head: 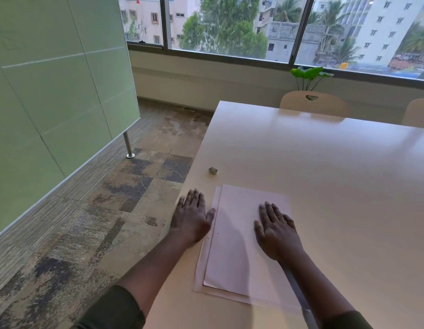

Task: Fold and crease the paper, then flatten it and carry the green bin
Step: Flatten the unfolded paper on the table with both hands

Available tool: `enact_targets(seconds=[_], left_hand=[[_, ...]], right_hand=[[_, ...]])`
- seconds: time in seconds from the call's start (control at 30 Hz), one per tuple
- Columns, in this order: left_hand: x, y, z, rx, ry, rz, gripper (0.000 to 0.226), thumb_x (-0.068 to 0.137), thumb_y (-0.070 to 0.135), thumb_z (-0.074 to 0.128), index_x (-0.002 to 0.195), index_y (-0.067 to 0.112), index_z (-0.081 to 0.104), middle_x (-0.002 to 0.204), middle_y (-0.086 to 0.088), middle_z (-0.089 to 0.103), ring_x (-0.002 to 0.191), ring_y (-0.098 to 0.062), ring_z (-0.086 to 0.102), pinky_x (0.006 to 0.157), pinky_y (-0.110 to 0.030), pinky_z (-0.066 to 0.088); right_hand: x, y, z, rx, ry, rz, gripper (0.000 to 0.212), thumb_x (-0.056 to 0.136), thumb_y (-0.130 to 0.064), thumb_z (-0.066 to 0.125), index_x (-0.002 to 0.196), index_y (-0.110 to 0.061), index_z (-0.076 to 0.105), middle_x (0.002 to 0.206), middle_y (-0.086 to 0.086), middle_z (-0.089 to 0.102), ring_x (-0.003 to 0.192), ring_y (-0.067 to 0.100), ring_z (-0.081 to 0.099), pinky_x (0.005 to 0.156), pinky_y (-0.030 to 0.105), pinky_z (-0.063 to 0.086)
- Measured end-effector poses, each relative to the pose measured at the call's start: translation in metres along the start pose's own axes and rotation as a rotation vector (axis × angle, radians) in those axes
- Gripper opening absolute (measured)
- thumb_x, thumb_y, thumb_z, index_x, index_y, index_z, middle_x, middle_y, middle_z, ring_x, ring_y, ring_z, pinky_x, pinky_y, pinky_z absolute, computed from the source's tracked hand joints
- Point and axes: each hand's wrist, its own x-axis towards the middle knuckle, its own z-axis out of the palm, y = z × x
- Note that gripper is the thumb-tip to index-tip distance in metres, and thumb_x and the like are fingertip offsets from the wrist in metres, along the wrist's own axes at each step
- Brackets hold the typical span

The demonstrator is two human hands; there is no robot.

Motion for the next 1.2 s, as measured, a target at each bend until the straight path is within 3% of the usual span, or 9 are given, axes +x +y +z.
enact_targets(seconds=[0.23, 0.6, 0.8, 0.9, 1.0, 1.2], left_hand=[[0.014, 0.066, 0.002, -0.058, -0.03, 0.208, 0.071, 0.1, 0.05, 0.02, 0.154, 0.008, 0.002, 0.163, -0.011, -0.002, 0.15, -0.02, -0.004, 0.121, -0.037, -0.001], [0.03, -0.009, -0.003, 0.02, -0.041, 0.007, 0.073, 0.098, 0.055, 0.012, 0.153, 0.009, -0.004, 0.163, -0.009, -0.008, 0.15, -0.018, -0.009, 0.121, -0.038, -0.002], [0.001, 0.044, -0.006, -0.069, -0.015, 0.21, 0.07, 0.1, 0.051, 0.017, 0.153, 0.008, -0.003, 0.162, -0.009, -0.008, 0.149, -0.018, -0.009, 0.119, -0.036, -0.004], [-0.015, 0.071, 0.008, -0.05, -0.032, 0.275, 0.071, 0.1, 0.052, 0.018, 0.154, 0.009, 0.0, 0.162, -0.009, -0.008, 0.15, -0.018, -0.009, 0.12, -0.037, -0.005], [-0.02, 0.067, 0.016, -0.006, -0.027, 0.266, 0.072, 0.099, 0.053, 0.017, 0.154, 0.01, -0.001, 0.163, -0.008, -0.009, 0.149, -0.017, -0.01, 0.121, -0.04, -0.005], [-0.014, 0.009, 0.006, 0.087, -0.055, 0.136, 0.071, 0.099, 0.054, 0.012, 0.153, 0.013, -0.008, 0.162, -0.006, -0.011, 0.149, -0.017, -0.012, 0.121, -0.041, -0.006]], right_hand=[[0.001, 0.0, 0.001, -0.009, 0.002, -0.001, 0.062, 0.101, -0.047, 0.011, 0.155, -0.02, -0.001, 0.163, -0.003, -0.006, 0.148, 0.009, -0.009, 0.119, 0.032, 0.0], [0.003, 0.001, 0.004, -0.03, 0.016, 0.002, 0.065, 0.096, -0.05, 0.003, 0.155, -0.022, -0.001, 0.163, -0.004, -0.005, 0.148, 0.008, -0.009, 0.118, 0.03, 0.0], [0.003, 0.002, 0.002, -0.034, 0.009, 0.004, 0.063, 0.099, -0.049, 0.006, 0.155, -0.022, -0.001, 0.162, -0.004, -0.006, 0.148, 0.008, -0.009, 0.119, 0.031, 0.0], [0.003, 0.002, 0.003, -0.059, 0.019, 0.0, 0.073, 0.09, -0.054, -0.005, 0.155, -0.022, 0.0, 0.163, -0.004, -0.006, 0.148, 0.008, -0.008, 0.119, 0.031, 0.001], [0.003, 0.004, 0.004, -0.072, 0.021, -0.007, 0.086, 0.078, -0.057, -0.017, 0.155, -0.02, -0.002, 0.162, -0.003, -0.006, 0.148, 0.009, -0.008, 0.119, 0.031, 0.001], [0.004, 0.005, 0.002, -0.058, 0.007, 0.001, 0.086, 0.079, -0.057, -0.016, 0.155, -0.021, -0.002, 0.163, -0.004, -0.005, 0.148, 0.009, -0.008, 0.118, 0.031, 0.002]])
